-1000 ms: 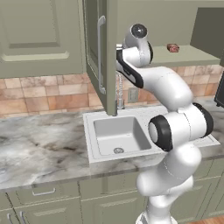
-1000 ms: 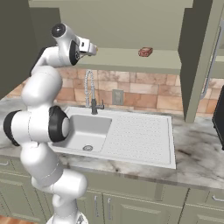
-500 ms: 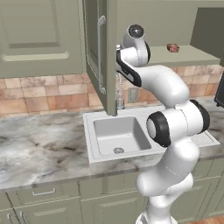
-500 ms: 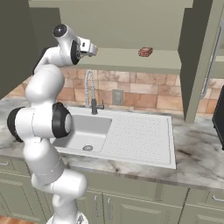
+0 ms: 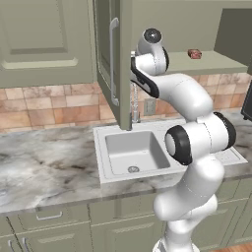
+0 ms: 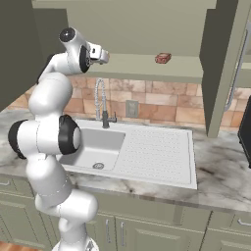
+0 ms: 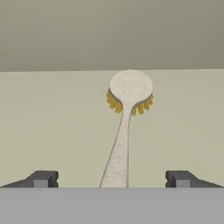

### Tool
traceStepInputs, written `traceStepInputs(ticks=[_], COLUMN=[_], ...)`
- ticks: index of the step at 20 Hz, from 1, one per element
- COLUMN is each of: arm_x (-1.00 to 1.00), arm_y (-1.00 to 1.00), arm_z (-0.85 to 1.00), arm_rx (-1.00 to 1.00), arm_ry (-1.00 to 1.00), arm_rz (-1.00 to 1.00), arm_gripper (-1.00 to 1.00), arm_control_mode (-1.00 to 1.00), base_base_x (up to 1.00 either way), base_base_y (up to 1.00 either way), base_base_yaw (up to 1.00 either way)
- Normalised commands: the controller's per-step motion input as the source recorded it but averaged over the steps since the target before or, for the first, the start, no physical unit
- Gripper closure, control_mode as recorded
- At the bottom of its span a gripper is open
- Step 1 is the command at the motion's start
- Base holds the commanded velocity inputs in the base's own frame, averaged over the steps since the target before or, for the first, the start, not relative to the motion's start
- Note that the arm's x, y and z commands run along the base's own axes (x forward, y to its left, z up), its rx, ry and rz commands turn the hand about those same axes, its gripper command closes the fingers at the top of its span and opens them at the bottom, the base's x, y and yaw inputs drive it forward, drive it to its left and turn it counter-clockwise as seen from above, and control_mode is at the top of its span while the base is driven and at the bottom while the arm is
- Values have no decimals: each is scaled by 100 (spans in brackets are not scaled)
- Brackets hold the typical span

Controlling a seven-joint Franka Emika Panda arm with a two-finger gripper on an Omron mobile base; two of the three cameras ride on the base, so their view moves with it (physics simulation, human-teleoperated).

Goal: Locate and retrieve the dish brush and bar soap from the cabinet. Place them next to the sink.

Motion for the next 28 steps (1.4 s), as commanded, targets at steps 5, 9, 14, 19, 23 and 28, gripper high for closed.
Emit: traceStepInputs(ticks=[5,9,14,19,23,28], arm_x=[0,0,0,-7,-33,-42], arm_y=[0,0,0,0,0,0], arm_z=[0,0,0,7,24,21], arm_rx=[0,0,0,1,3,4], arm_ry=[0,0,0,0,-2,-2], arm_rz=[0,0,0,0,-1,0], arm_gripper=[100,100,100,100,100,100], arm_control_mode=[-100,-100,-100,-100,-100,-100], base_base_x=[0,0,0,0,0,0], base_base_y=[0,0,0,0,0,0], base_base_yaw=[0,0,0,0,0,0])
